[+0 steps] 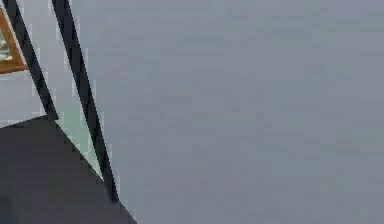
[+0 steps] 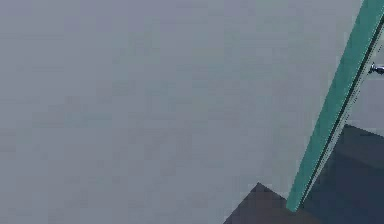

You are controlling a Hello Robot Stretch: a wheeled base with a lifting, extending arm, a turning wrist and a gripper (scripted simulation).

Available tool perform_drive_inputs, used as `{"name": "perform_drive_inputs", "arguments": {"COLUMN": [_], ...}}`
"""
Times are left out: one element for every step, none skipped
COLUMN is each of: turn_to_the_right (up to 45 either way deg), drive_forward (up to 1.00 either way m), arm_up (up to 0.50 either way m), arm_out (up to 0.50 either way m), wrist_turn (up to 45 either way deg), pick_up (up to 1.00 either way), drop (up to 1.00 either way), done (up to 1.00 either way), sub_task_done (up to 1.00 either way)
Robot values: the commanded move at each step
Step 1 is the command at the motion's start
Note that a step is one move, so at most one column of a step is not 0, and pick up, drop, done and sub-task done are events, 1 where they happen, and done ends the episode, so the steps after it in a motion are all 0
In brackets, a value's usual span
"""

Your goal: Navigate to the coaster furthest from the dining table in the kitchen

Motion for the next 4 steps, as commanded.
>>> {"name": "perform_drive_inputs", "arguments": {"turn_to_the_right": [-39.0,0.0,0.0,45.0], "drive_forward": [0.0,1.0,0.5,0.0], "arm_up": [0.0,0.0,0.0,0.0], "arm_out": [0.0,0.0,0.0,0.0], "wrist_turn": [0.0,0.0,0.0,0.0], "pick_up": [0.0,0.0,0.0,0.0], "drop": [0.0,0.0,0.0,0.0], "done": [0.0,0.0,0.0,0.0], "sub_task_done": [0.0,0.0,0.0,0.0]}}
